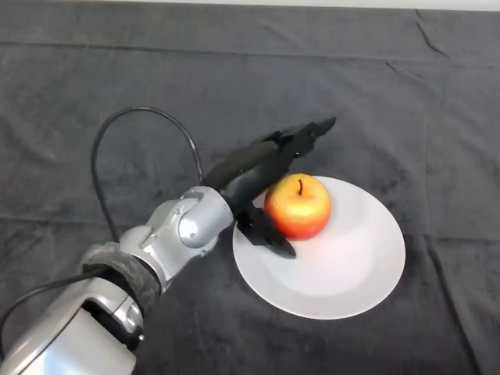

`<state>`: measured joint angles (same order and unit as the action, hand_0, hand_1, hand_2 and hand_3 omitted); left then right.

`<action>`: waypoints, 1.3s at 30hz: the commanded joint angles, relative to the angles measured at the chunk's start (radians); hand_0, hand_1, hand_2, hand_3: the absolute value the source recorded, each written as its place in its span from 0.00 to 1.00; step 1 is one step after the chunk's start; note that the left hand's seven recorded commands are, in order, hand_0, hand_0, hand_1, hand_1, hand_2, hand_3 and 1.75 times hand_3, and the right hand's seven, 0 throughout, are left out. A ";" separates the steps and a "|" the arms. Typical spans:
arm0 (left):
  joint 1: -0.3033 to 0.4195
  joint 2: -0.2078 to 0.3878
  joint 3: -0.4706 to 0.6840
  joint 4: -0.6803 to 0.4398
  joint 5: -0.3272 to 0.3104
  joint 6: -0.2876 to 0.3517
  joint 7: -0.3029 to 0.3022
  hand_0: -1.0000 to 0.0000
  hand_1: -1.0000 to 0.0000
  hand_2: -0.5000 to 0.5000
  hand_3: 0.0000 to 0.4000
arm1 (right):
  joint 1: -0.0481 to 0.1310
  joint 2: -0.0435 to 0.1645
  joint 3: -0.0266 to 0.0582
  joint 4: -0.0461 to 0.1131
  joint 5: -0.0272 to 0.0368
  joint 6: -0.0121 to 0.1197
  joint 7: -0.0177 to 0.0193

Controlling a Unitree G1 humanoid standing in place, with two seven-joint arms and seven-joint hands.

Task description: Move the apple to the plate

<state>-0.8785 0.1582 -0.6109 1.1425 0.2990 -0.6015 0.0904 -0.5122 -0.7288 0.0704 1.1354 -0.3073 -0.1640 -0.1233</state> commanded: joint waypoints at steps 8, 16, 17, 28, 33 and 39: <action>-0.021 0.107 0.079 0.017 -0.052 -0.041 0.000 1.00 1.00 0.50 0.00 | 0.069 0.040 0.0255 0.042 -0.0179 0.003 0.0105; 0.006 0.171 0.160 0.021 -0.093 -0.083 0.011 1.00 1.00 0.50 0.00 | 0.069 0.040 0.0256 0.042 -0.0179 0.003 0.0104; 0.009 0.180 0.171 0.022 -0.099 -0.088 0.011 1.00 1.00 0.50 0.00 | 0.069 0.040 0.0256 0.042 -0.0179 0.003 0.0104; 0.070 0.281 0.303 0.026 -0.179 -0.141 0.009 1.00 1.00 0.50 0.00 | 0.069 0.040 0.0256 0.042 -0.0177 0.003 0.0105; 0.104 0.315 0.363 0.029 -0.216 -0.147 0.015 1.00 1.00 0.50 0.00 | 0.069 0.040 0.0256 0.041 -0.0176 0.003 0.0105; 0.143 0.346 0.430 0.033 -0.257 -0.141 0.023 1.00 1.00 0.50 0.00 | 0.069 0.040 0.0255 0.041 -0.0175 0.004 0.0105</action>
<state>-0.7600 0.4482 -0.1973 1.1455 0.0512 -0.7359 0.1009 -0.5128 -0.7282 0.0716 1.1382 -0.3083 -0.1640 -0.1233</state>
